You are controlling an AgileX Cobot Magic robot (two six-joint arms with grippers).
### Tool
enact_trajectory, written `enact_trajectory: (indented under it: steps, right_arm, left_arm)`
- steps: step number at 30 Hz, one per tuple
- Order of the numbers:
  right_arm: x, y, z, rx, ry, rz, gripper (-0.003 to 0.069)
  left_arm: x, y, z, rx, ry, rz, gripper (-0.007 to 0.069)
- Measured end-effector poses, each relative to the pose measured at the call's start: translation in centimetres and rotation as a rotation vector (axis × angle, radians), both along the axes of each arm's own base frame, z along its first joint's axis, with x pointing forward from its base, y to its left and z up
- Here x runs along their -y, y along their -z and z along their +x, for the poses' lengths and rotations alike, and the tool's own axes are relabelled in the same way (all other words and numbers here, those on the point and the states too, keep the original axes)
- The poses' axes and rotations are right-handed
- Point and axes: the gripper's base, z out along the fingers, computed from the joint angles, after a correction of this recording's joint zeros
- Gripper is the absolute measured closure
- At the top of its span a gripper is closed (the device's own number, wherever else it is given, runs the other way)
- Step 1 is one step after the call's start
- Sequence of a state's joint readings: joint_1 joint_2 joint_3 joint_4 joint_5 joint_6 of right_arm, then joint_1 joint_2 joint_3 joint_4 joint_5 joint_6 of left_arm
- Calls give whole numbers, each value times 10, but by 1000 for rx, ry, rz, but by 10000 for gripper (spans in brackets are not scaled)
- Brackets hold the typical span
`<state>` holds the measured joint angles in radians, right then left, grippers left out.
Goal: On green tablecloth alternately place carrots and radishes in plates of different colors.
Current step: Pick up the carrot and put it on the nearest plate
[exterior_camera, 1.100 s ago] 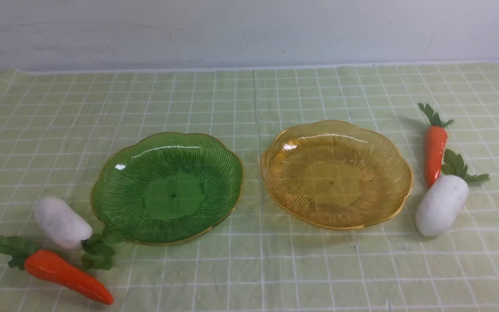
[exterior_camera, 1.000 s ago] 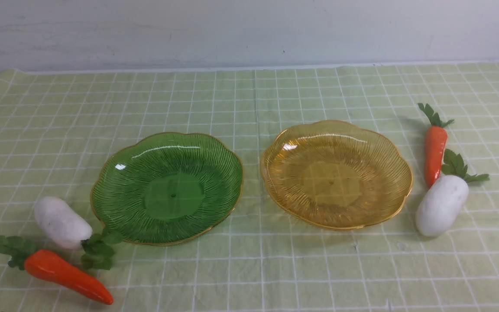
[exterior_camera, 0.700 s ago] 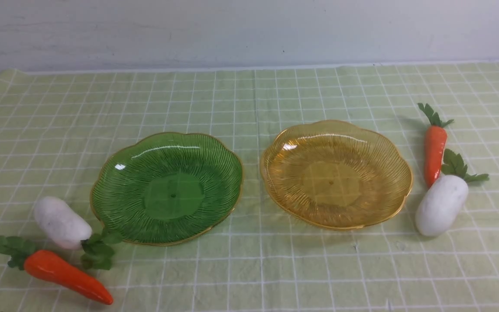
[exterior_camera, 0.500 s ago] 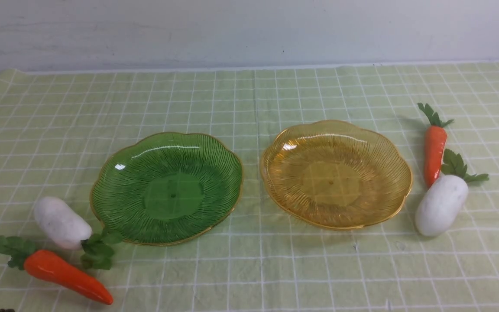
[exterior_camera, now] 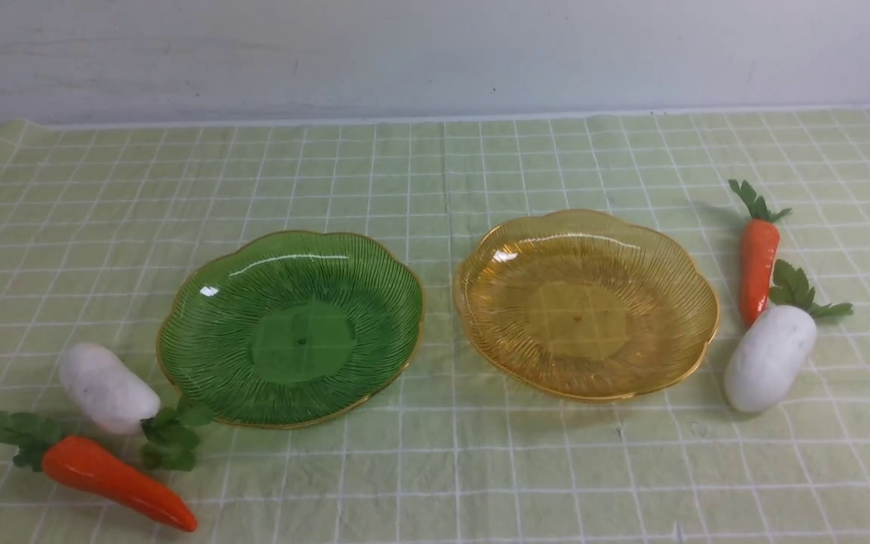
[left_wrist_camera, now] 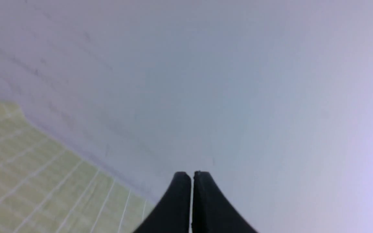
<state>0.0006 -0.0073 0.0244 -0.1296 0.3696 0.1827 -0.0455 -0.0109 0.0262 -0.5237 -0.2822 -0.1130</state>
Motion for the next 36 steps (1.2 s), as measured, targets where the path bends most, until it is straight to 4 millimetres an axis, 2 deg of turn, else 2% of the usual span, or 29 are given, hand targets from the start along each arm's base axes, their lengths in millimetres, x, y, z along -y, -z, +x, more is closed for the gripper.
enact_trajectory:
  steps: [1, 4, 5, 6, 8, 10, 13, 14, 15, 17, 21, 24, 26, 28, 30, 33, 34, 36]
  right_arm:
    - [0, -1, 0, 13, -2, 9, 673]
    - [-2, -5, 1, 74, -9, 65, 673]
    - [-3, -11, 2, 147, -15, 148, 673]
    - [-4, -17, 2, 207, -18, 218, 673]
    - [-3, -26, 2, 307, -19, 370, 673]
    - [-3, -31, 1, 366, -17, 480, 673]
    - [-1, -36, 0, 421, -16, 549, 673]
    - [-1, -37, 0, 429, -16, 558, 673]
    - [-1, -37, 0, 430, -16, 559, 673]
    - [-1, -37, 0, 433, -16, 565, 673]
    - [-1, -36, 0, 421, -17, 581, 673]
    - [-5, -31, 1, 272, -26, 590, 673]
    - [-7, -33, 0, 208, -33, 580, 673]
    - [-11, -54, 1, 39, -54, 488, 673]
    - [-12, -61, 4, -11, -59, 456, 673]
    - [-15, -82, 17, -150, -82, 372, 673]
    - [-18, -96, 30, -270, -108, 298, 673]
    - [-20, -101, 38, -331, -130, 258, 673]
  left_arm:
    - [-2, -16, -4, 59, -5, -46, 632]
    - [0, -38, -9, 85, 21, -41, 632]
    - [4, -59, -11, 68, 56, -9, 632]
    - [7, -72, -9, 33, 76, 34, 632]
    - [14, -86, 2, -87, 116, 151, 632]
    - [22, -97, 23, -263, 188, 258, 632]
    - [32, -99, 57, -519, 310, 288, 632]
    - [36, -92, 76, -658, 368, 290, 632]
    - [36, -92, 79, -667, 369, 289, 632]
    - [40, -76, 107, -865, 442, 291, 632]
    - [40, -39, 137, -1115, 482, 301, 632]
    - [30, -22, 146, -1238, 439, 239, 632]
    - [23, -18, 147, -1270, 401, 211, 632]
    - [5, -8, 151, -1349, 308, 130, 632]
    - [-3, -5, 152, -1370, 267, 84, 632]
    - [-14, 2, 155, -1401, 221, 30, 632]
    - [-18, 7, 158, -1415, 208, 18, 624]
    - [-20, 11, 161, -1421, 201, 13, 610]
